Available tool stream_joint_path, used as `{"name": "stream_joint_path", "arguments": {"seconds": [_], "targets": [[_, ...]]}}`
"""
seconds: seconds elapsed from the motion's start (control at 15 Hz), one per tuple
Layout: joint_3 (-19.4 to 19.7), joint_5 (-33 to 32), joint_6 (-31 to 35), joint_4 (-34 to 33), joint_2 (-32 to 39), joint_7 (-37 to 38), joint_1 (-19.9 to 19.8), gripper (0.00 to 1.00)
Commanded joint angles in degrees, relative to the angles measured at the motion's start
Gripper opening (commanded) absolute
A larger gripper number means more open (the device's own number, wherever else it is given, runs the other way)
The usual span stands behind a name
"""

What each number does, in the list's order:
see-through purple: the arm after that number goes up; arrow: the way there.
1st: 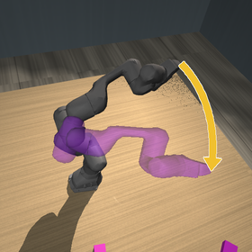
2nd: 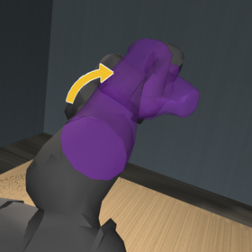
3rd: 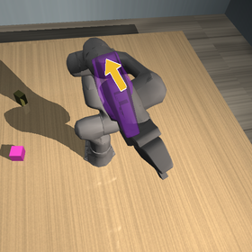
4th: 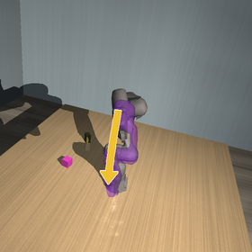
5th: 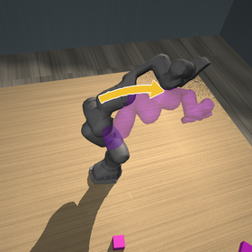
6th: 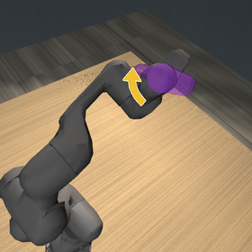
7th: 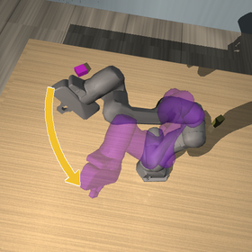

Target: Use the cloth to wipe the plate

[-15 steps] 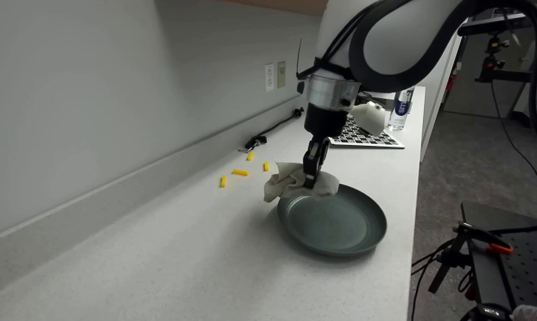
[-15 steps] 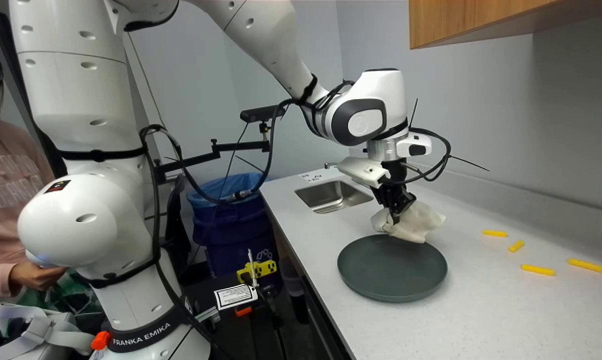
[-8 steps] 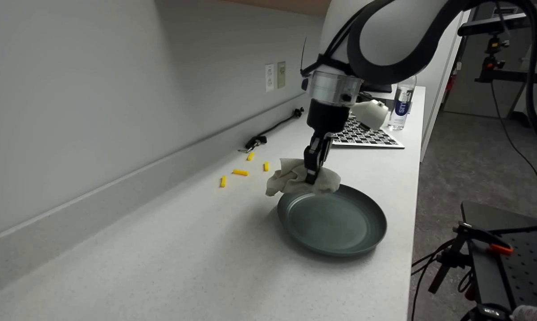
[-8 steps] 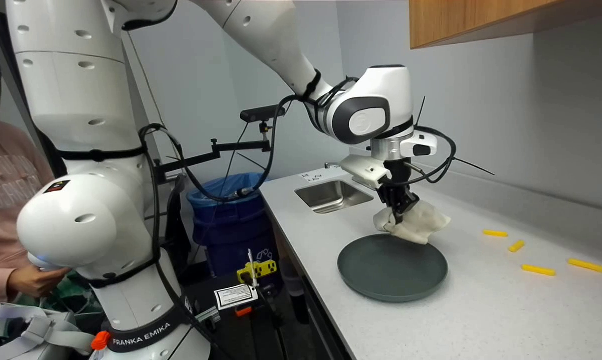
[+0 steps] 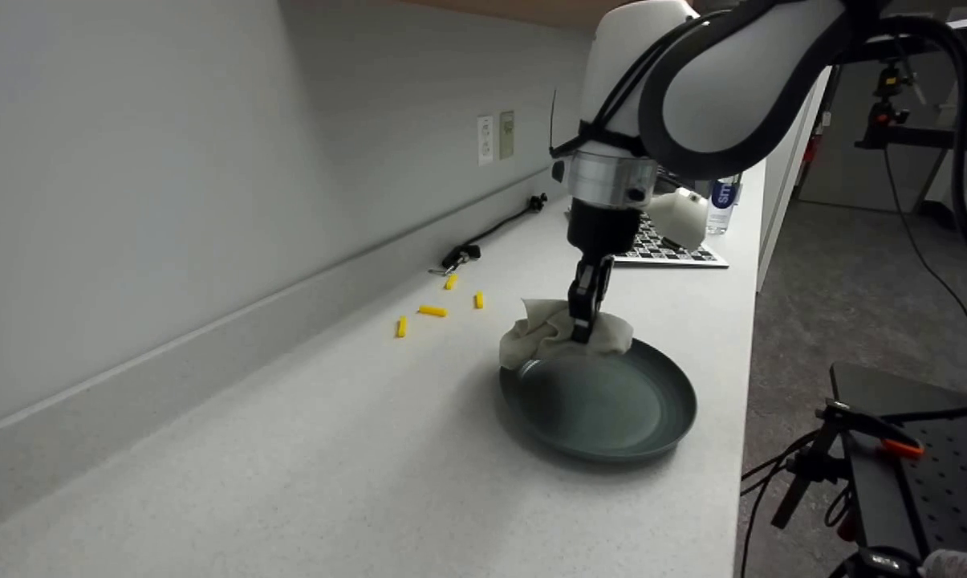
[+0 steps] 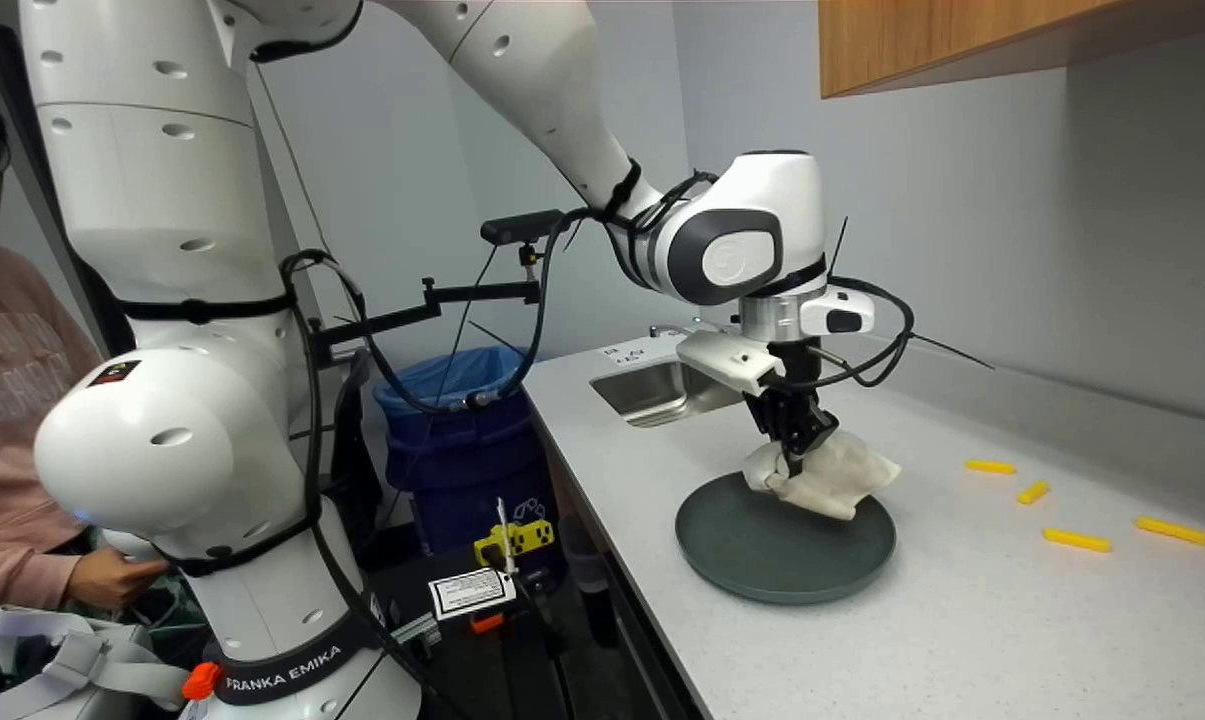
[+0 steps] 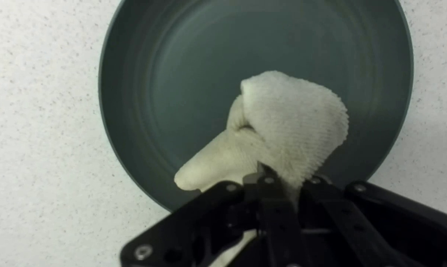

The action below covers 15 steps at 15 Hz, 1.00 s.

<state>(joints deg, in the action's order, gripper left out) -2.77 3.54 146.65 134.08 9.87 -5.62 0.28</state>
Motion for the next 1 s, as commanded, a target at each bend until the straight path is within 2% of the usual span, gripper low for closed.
{"name": "stream_joint_path", "arguments": {"seconds": [0.0,0.4,0.93], "targets": [[-0.03,-0.79,0.07,0.19,1.58,0.49,0.65,0.02],[-0.77,-0.69,-0.11,-1.27,5.05,0.84,1.42,0.02],[-5.70,1.41,-5.71,-1.93,5.50,-4.22,2.01,0.02]]}}
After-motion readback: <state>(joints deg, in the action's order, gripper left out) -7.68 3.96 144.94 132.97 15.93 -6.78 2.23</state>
